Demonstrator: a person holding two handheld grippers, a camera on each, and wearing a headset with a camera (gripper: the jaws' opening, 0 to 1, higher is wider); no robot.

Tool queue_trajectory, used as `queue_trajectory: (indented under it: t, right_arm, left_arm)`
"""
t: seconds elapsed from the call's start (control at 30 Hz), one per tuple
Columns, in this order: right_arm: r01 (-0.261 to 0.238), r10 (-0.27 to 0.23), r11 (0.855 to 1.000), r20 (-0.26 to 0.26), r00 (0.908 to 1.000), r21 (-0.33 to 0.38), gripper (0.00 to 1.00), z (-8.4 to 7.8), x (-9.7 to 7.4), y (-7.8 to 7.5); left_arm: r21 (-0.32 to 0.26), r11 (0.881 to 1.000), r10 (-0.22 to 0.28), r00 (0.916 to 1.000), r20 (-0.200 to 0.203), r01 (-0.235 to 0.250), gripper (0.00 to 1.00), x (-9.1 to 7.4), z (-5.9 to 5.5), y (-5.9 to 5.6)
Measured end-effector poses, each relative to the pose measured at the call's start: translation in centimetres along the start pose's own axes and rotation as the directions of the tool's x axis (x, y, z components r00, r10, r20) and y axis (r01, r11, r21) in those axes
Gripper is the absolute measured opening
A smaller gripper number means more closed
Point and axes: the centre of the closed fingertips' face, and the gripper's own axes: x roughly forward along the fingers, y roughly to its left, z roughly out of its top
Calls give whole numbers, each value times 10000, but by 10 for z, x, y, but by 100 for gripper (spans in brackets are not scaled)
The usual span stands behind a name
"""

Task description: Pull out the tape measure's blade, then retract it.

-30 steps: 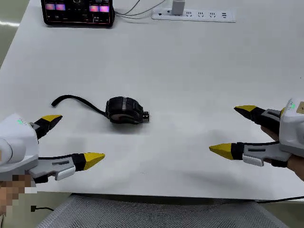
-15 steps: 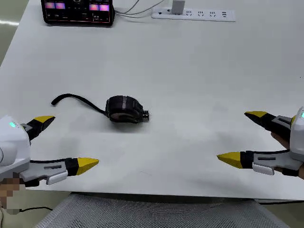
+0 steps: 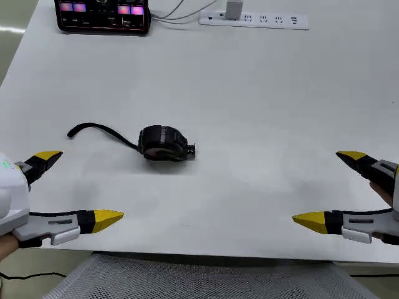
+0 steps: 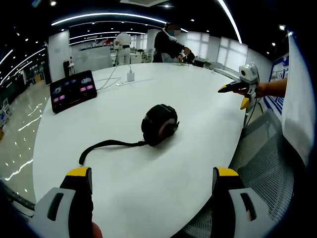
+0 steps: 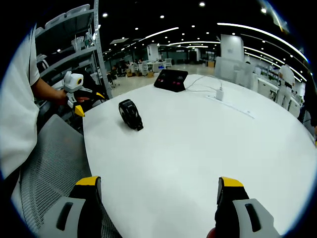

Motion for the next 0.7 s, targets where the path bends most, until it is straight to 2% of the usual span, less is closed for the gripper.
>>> queue_trajectory:
  t: [0.13,0.23,0.43,0.7]
  right_arm:
    - [59,-59,9999,15,10000,87,97,-1,-2,0]
    - [86,-86,9999,-7,10000,91,96,-2,-3,0]
    - [98,-98,9999,-23,9999,111,94,-2,-4,0]
    - [121,-120,9998,-29,9999,154,93,-4,-6,-1]
  left_arm:
    - [40,10000,14,10000,15,-14,99,0,0,0]
    - [-5,10000,21,9999,-159,-21,99,1,-1,-1]
    - [305,9994,-129,9999,-106,133,99,1,4,-8]
    - [239,9995,-188,9997,-125,191,99,1,5,-11]
